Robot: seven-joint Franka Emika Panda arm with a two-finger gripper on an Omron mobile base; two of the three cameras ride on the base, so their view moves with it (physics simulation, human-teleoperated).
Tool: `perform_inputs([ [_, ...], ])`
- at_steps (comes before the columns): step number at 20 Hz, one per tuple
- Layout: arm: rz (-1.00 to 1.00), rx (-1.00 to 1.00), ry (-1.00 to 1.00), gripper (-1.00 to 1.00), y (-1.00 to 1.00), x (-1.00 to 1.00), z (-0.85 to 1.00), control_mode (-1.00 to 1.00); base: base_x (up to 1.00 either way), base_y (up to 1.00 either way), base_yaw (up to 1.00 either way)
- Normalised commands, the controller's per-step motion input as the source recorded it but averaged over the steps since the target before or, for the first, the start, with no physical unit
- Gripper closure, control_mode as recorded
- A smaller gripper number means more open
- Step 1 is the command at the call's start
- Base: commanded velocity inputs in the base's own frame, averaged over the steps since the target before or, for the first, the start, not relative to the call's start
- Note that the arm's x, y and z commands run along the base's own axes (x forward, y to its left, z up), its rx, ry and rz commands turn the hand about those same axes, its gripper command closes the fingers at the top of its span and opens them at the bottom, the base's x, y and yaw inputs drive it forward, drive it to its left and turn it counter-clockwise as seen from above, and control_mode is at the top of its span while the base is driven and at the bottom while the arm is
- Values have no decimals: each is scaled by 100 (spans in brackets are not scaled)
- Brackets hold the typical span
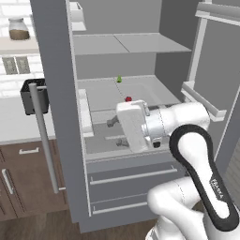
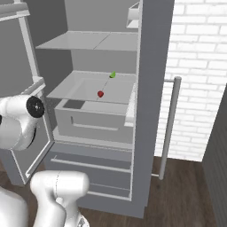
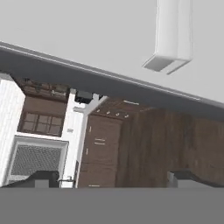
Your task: Take the strawberry from the fridge and place it on top of the pancake, located on the dining counter.
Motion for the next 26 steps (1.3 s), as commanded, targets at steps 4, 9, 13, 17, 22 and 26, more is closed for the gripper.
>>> perform_inputs([
  [4, 0, -40, -43, -100, -22, -60, 27, -100, 0, 0, 0],
  [9, 0, -43, -39, -100, -28, -57, 28, -100, 0, 0, 0],
  [13, -3, -36, -30, -100, -62, -48, 13, -100, 0, 0, 0],
  [17, -8, -29, -17, -100, -79, -38, 6, -100, 0, 0, 0],
  [22, -13, -24, -7, -100, -65, -13, 0, -100, 0, 0, 0],
  [26, -19, -11, 0, -100, -43, 0, 0, -100, 0, 0, 0],
])
